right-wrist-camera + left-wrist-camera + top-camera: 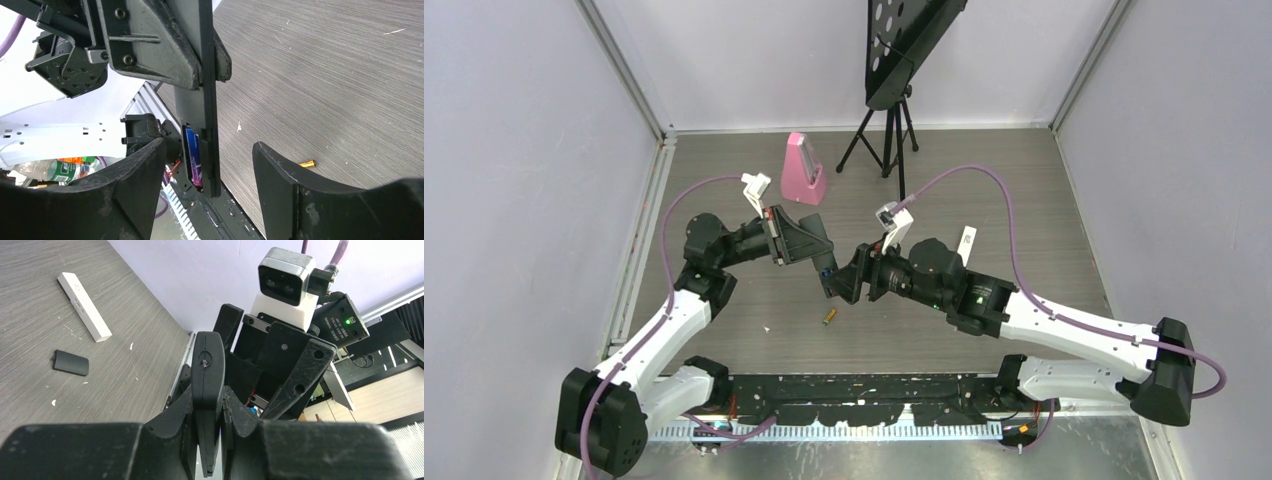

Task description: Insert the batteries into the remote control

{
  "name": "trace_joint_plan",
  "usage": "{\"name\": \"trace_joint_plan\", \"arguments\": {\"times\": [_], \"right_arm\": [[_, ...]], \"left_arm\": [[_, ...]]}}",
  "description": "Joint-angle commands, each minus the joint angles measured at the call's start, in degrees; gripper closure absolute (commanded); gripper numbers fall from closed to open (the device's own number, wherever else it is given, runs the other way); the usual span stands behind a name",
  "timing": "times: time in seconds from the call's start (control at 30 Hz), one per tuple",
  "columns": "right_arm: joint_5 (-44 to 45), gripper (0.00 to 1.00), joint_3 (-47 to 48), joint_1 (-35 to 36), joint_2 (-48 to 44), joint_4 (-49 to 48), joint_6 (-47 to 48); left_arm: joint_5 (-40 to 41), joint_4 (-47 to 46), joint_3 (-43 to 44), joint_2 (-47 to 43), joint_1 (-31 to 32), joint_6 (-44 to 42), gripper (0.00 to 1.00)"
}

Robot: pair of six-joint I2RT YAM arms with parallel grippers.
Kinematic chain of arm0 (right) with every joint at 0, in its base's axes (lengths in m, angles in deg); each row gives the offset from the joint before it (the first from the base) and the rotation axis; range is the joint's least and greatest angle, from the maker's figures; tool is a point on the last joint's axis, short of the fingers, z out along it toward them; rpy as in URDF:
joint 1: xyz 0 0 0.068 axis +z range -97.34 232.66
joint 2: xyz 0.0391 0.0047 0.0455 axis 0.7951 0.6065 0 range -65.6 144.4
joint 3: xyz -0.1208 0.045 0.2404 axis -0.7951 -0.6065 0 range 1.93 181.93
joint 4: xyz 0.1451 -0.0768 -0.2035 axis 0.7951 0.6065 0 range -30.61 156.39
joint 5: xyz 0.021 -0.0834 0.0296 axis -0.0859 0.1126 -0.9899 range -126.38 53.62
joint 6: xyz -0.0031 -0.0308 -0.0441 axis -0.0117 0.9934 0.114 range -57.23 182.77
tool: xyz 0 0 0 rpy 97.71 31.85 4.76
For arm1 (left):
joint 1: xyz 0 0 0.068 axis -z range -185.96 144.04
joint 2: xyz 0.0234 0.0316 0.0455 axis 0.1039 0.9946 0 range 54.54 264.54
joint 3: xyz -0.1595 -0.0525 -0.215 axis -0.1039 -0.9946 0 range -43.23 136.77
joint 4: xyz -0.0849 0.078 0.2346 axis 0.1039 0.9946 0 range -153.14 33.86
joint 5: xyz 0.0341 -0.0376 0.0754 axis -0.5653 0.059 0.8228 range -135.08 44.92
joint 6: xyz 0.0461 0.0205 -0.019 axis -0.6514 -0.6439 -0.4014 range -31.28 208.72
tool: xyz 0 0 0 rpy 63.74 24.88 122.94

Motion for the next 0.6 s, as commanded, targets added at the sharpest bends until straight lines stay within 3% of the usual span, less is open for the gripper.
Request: {"name": "trace_joint_plan", "arguments": {"times": [0.0,0.23,0.57], "right_arm": [[1.1,0.31,-1.2,-0.1,-4.0,-3.9,-0.9],[1.2,0.47,-5.0,-0.2,-6.9,-4.5,-0.9],[0.3,0.67,-4.2,-0.2,-4.2,-3.5,0.4]], "left_arm": [[1.9,0.6,1.0,-1.1,0.2,-1.7,1.00],[4.9,0.7,1.1,-2.0,0.1,-0.7,1.00],[5.0,0.0,1.0,-1.7,0.1,0.6,1.00]]}}
